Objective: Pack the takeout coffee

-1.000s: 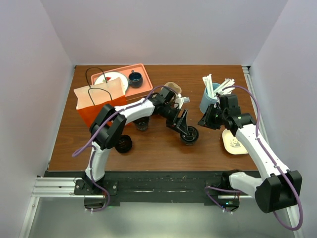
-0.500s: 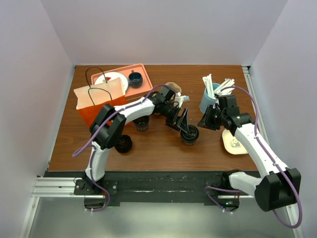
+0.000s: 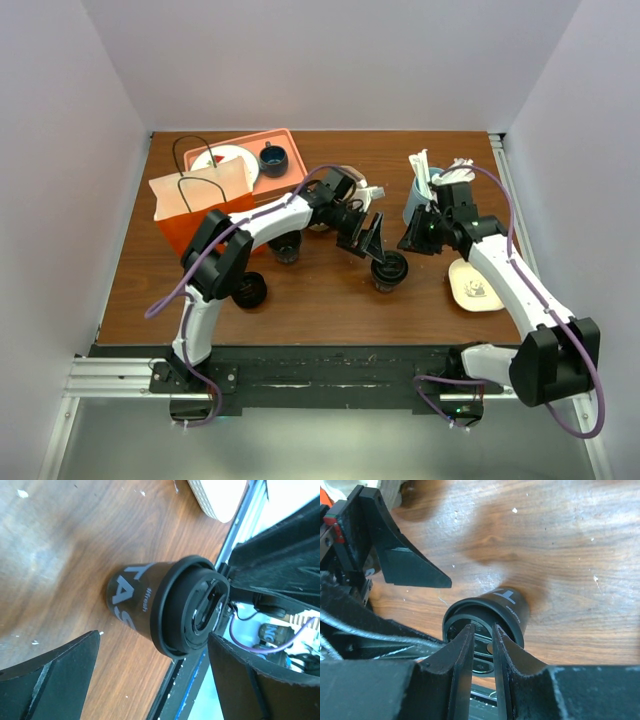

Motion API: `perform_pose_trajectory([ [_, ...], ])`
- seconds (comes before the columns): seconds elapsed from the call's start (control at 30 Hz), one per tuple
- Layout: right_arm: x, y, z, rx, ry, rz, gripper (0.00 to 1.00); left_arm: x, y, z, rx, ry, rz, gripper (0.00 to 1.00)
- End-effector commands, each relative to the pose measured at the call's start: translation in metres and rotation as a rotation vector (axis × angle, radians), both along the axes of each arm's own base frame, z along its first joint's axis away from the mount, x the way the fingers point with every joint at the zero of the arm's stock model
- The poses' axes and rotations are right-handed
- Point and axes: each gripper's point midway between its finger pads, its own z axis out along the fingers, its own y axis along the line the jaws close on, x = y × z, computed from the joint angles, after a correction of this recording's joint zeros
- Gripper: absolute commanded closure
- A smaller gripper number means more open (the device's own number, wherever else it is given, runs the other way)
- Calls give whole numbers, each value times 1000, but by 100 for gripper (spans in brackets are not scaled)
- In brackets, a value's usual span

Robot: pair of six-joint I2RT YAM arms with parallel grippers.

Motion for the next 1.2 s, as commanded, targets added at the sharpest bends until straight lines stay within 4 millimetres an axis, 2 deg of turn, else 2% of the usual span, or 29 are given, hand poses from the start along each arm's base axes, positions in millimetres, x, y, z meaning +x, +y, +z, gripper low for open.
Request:
perform_pose_trajectory([
  [0.0, 8, 0, 25, -10, -65, 25, 75, 21, 1, 37, -22, -123, 49, 6],
  [0.17, 2, -5, 15, -50, -35, 42, 75, 19, 23, 27, 80, -193, 83, 11],
  [0.27, 3, 3, 10, -18, -23, 76, 74, 15, 34, 14, 115, -205, 96, 15],
  [0.37, 1, 3, 2, -28, 8, 90, 74, 8, 37, 10, 109, -200, 97, 23],
  [0.6, -5, -3, -9, -53, 31, 81, 74, -1, 29, 2, 92, -194, 79, 28],
  [1.03, -22, -9, -11, -62, 63, 51, 73, 6, 15, 10, 52, -207, 88, 30],
  [1.17, -13, -11, 11, -53, 4, 0, 73, 11, 18, 19, 69, -239, 110, 30],
])
